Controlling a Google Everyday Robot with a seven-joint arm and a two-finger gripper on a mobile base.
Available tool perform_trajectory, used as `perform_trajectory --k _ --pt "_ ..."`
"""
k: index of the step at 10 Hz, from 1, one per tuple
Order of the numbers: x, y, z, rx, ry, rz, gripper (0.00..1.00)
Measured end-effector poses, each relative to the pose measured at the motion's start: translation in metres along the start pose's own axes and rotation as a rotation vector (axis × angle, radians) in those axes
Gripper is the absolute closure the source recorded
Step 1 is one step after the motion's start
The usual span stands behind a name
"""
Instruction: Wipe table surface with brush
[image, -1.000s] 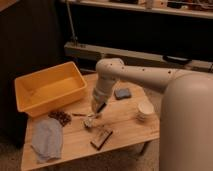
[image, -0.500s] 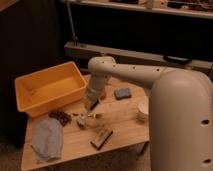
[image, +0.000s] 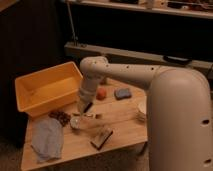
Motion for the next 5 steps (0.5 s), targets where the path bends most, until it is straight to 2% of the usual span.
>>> perform_trajectory --k 5 --pt "0.031 0.022 0.010 -0.044 0.027 -0.010 1.00"
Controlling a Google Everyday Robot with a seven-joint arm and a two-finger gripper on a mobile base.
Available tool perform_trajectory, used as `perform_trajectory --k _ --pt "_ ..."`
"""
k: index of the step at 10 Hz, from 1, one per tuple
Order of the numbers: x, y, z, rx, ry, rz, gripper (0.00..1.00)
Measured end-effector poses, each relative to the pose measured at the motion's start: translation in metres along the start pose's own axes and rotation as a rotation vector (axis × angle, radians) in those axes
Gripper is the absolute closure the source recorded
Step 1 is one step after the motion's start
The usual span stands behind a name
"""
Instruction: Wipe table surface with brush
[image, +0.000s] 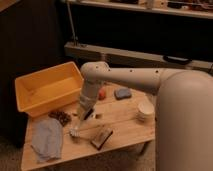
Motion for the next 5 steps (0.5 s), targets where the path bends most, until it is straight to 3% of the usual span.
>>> perform_trajectory --k 5 --pt "0.039 -0.003 -0.005 -0.001 0.025 0.044 1.00"
